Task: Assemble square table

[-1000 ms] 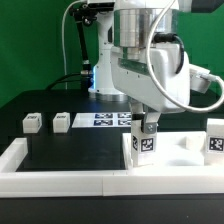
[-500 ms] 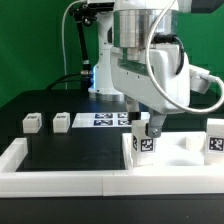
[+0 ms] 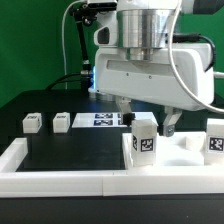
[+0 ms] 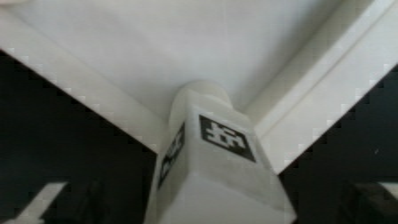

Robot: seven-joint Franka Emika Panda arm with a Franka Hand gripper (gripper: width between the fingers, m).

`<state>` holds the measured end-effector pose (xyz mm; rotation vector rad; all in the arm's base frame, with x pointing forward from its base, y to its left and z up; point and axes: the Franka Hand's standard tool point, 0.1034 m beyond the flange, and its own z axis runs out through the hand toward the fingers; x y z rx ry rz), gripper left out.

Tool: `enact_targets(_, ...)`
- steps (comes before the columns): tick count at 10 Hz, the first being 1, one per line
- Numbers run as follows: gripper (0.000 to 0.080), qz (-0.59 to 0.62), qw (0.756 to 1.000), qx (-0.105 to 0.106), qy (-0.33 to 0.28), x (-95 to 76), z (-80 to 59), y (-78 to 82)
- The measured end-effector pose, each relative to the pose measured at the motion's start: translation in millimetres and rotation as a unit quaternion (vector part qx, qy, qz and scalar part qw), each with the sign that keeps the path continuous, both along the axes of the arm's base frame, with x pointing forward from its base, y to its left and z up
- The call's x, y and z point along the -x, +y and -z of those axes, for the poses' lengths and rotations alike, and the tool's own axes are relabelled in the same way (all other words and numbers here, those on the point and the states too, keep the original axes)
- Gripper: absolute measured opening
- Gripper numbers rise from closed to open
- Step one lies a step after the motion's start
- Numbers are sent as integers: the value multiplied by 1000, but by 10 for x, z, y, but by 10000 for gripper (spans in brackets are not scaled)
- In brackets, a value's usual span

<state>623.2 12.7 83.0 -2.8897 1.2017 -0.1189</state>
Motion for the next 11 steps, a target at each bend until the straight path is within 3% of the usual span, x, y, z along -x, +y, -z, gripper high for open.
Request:
enact_targets(4,649,-212,977,16,-3,-6,-4,52)
enact_targets(11,649,-458,888,41,4,-16,-25,-44)
